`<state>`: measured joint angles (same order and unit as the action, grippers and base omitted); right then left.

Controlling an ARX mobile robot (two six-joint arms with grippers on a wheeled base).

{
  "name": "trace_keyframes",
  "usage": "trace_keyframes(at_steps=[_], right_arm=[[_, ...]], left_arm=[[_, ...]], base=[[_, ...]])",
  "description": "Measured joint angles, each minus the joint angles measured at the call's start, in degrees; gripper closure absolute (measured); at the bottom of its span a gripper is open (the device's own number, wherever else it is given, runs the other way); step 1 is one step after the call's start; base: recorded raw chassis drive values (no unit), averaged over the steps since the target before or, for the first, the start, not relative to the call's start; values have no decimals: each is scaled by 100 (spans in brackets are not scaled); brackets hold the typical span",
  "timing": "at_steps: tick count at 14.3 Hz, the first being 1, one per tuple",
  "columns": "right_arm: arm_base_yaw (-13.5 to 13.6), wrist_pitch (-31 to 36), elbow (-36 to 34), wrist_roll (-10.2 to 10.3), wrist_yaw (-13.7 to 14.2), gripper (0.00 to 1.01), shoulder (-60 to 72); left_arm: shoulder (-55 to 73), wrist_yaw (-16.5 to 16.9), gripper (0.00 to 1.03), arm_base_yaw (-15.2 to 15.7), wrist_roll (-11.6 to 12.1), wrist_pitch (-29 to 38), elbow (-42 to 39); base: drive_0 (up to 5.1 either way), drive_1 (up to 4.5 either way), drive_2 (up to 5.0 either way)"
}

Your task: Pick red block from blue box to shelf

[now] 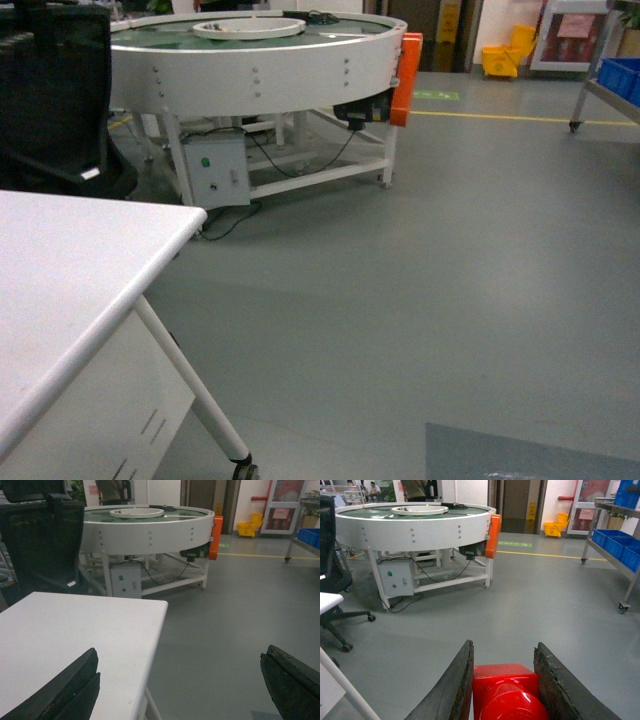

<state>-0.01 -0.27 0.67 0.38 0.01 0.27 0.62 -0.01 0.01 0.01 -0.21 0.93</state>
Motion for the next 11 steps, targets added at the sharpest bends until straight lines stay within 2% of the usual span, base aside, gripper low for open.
trace_keyframes(at_steps=[11], right_arm=[[0,2,0,0,2,72,0]], left_arm=[[0,0,5,0,0,0,0]], base=[[-154,-154,-154]])
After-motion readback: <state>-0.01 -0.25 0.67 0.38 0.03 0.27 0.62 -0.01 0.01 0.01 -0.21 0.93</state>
